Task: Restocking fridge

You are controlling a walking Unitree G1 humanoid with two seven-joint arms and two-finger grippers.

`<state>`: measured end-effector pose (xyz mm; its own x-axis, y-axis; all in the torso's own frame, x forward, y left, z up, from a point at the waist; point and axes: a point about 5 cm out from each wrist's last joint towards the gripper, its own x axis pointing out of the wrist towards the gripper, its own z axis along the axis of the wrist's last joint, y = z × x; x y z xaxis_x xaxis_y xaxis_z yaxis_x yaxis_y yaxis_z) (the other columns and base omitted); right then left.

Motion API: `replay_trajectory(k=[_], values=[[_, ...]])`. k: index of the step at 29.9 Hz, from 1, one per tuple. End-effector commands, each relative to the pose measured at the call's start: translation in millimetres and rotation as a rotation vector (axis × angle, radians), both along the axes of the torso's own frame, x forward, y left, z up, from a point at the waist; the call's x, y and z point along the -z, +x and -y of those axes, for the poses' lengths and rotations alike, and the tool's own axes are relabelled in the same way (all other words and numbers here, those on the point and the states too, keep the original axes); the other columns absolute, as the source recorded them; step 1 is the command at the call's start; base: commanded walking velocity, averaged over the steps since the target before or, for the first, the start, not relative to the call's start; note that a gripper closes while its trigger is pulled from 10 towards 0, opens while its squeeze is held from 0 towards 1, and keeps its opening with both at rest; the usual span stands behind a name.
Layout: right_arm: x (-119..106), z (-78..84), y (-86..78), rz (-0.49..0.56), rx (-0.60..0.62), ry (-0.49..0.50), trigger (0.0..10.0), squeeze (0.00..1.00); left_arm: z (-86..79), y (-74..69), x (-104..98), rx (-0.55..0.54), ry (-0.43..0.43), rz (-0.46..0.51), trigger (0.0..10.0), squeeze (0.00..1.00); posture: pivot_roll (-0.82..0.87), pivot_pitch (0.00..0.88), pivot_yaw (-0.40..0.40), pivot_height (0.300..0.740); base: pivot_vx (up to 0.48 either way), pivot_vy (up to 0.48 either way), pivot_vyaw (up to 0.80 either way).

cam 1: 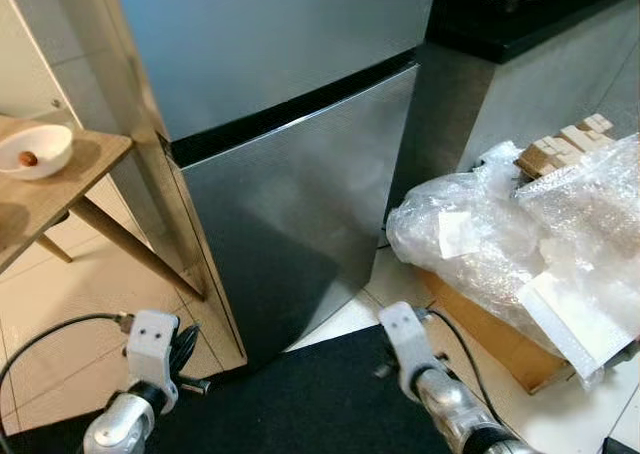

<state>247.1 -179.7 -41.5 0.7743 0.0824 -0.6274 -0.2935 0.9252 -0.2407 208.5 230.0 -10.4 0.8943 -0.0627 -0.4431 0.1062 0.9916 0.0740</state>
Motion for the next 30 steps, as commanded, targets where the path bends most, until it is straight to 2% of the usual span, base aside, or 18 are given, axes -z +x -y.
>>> replay_trajectory(k=[1,4,5,8,15,18,23,25,30], values=[[2.7,0.3,-3.0,-0.013,0.029,0.005,10.0,0.00,1.9,-6.6,10.1,-0.010,0.006,-0.050,10.0,0.00,-0.07,0.096,0.037,0.740,0.000,0.000,0.00],[6.9,8.2,-10.9,-0.016,0.096,0.010,10.0,0.00,11.8,-12.3,31.4,-0.055,-0.008,-0.169,10.0,0.00,-0.08,0.089,0.044,0.740,0.000,0.000,0.00],[8.1,10.1,-13.2,-0.015,0.114,0.003,10.0,0.00,14.9,-13.8,36.8,-0.055,0.014,-0.209,10.0,0.00,-0.08,0.089,0.044,0.740,0.000,0.000,0.00],[9.6,11.6,-16.0,-0.014,0.130,-0.005,10.0,0.00,17.8,-14.5,41.9,-0.049,0.052,-0.240,10.0,0.00,-0.08,0.084,0.047,0.740,0.000,0.000,0.00],[15.3,6.3,-24.9,-0.029,0.116,0.014,10.0,0.00,16.7,-17.5,50.5,-0.104,0.054,-0.268,10.0,0.00,-0.08,0.072,0.057,0.740,0.000,0.000,0.00],[18.3,-0.2,-28.6,-0.049,0.070,0.024,10.0,0.00,14.1,-21.6,54.8,-0.130,0.069,-0.296,10.0,0.00,-0.09,0.068,0.058,0.740,0.000,0.000,0.00],[17.7,-1.4,-26.8,-0.047,0.056,0.003,10.0,0.00,15.0,-12.9,50.5,-0.177,0.063,-0.262,10.0,0.00,-0.08,0.066,0.052,0.740,0.000,0.000,0.00],[17.5,-3.2,-26.4,-0.046,0.036,-0.003,10.0,0.00,16.5,-12.6,50.8,-0.168,0.052,-0.266,10.0,0.00,-0.07,0.063,0.050,0.740,0.000,0.000,0.00],[16.7,-8.2,-25.0,-0.037,-0.007,-0.016,10.0,0.00,23.3,-11.3,50.7,-0.105,0.075,-0.244,10.0,0.00,-0.07,0.062,0.053,0.740,0.000,0.000,0.80]])
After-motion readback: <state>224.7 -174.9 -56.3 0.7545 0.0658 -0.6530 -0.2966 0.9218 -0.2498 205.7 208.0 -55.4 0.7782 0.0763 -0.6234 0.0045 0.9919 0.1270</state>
